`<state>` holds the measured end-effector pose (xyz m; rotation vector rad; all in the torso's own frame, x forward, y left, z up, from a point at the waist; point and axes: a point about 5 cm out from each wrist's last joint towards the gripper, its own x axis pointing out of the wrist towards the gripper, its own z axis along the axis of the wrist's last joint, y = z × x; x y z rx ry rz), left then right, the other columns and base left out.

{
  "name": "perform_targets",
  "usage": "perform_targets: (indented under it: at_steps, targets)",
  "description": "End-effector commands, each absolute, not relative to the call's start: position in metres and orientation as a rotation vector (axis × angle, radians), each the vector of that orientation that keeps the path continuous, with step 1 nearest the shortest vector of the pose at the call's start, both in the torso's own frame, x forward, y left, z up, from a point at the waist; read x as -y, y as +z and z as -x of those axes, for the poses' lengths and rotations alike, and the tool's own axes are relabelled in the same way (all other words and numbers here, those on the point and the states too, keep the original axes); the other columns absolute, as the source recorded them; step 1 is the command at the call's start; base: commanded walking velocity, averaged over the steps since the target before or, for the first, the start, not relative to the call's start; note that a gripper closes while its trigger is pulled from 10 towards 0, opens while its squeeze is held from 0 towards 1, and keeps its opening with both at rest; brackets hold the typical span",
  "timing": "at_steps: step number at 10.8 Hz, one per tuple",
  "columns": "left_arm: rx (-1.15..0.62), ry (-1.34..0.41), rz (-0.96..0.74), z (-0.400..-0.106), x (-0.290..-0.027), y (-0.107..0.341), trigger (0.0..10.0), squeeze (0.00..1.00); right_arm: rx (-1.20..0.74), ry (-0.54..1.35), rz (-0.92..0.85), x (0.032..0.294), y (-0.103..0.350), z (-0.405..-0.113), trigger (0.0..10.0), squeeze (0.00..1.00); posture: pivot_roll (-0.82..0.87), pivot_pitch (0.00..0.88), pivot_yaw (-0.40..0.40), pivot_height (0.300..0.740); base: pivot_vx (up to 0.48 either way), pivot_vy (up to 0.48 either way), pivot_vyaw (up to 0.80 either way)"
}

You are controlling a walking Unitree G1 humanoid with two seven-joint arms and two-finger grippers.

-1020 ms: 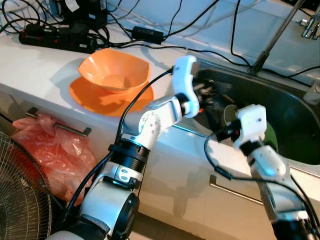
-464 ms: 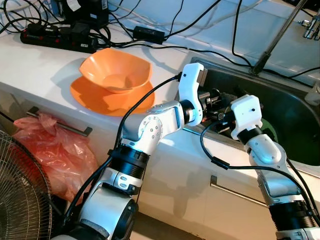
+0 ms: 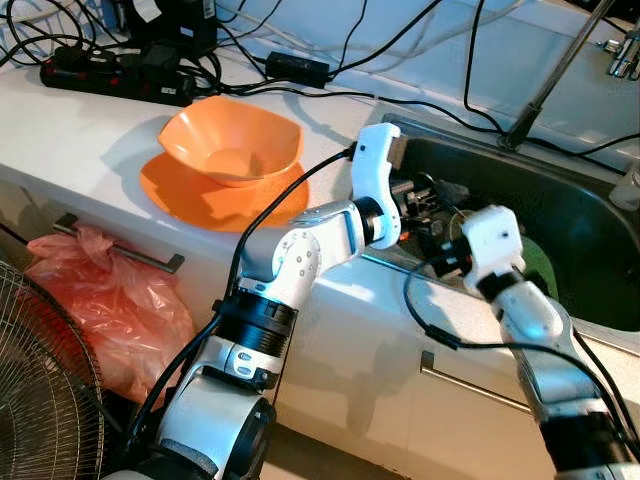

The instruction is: Kitchen organization

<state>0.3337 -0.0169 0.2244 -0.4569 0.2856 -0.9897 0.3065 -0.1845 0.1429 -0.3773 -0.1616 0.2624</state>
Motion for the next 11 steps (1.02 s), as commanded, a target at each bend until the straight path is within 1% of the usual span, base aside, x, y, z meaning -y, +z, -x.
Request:
perform_targets:
  at_steps: [1, 2, 3, 11]
  targets:
    - [-0.293, -1.054, 0.508, -0.3221, 0.0405, 0.2277, 0.0, 0.00, 0.156, 0.240, 0.383, 0.1952, 0.1420, -0.3056, 10.0, 0.00, 0.24, 0.043, -0.147, 0.740, 0.000, 0.000, 0.00]
    - [-0.293, -1.057, 0.509, -0.3217, 0.0408, 0.2280, 0.0, 0.00, 0.156, 0.241, 0.383, 0.1950, 0.1413, -0.3057, 4.2, 0.00, 0.24, 0.043, -0.146, 0.740, 0.000, 0.000, 0.00]
    - [-0.298, -1.061, 0.511, -0.3205, 0.0416, 0.2276, 0.0, 0.00, 0.158, 0.243, 0.377, 0.1936, 0.1409, -0.3063, 0.0, 0.00, 0.25, 0.042, -0.145, 0.740, 0.000, 0.000, 0.00]
    - [-0.344, -1.077, 0.525, -0.3122, 0.0455, 0.2202, 0.0, 0.00, 0.158, 0.249, 0.368, 0.1883, 0.1363, -0.3083, 0.0, 0.00, 0.25, 0.048, -0.150, 0.740, 0.000, 0.000, 0.00]
